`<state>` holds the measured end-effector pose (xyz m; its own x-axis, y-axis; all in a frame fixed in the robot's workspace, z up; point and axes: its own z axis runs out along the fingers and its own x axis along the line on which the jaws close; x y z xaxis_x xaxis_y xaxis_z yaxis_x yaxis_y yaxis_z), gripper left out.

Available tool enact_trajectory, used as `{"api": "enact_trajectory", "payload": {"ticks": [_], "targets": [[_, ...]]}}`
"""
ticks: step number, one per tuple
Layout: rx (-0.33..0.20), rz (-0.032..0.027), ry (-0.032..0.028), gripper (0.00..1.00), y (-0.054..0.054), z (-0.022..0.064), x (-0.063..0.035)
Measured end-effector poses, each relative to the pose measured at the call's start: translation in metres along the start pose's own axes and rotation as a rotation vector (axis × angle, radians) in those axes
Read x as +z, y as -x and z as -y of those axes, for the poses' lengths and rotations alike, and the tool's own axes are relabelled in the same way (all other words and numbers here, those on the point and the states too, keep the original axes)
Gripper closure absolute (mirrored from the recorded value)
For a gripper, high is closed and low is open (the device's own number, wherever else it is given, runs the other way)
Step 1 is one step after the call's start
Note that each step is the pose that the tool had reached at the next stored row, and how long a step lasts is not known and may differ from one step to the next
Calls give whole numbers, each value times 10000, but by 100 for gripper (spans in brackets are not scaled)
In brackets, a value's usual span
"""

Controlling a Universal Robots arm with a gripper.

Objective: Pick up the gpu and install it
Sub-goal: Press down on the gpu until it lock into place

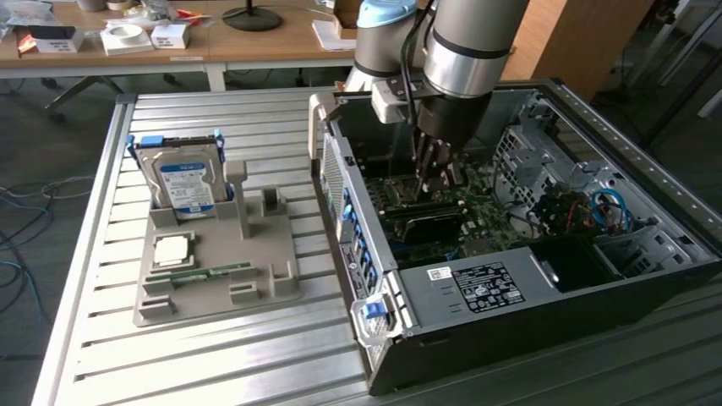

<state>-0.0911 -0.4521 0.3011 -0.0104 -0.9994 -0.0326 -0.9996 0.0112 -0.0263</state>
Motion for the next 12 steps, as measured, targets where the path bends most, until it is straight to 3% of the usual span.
{"api": "enact_trajectory", "payload": {"ticks": [2,6,10,12], "targets": [[-3,-1,5,89,0,2,-1],[3,-3,134,89,0,36,0],[5,-3,160,89,0,42,0],[7,-3,217,89,1,64,1]]}}
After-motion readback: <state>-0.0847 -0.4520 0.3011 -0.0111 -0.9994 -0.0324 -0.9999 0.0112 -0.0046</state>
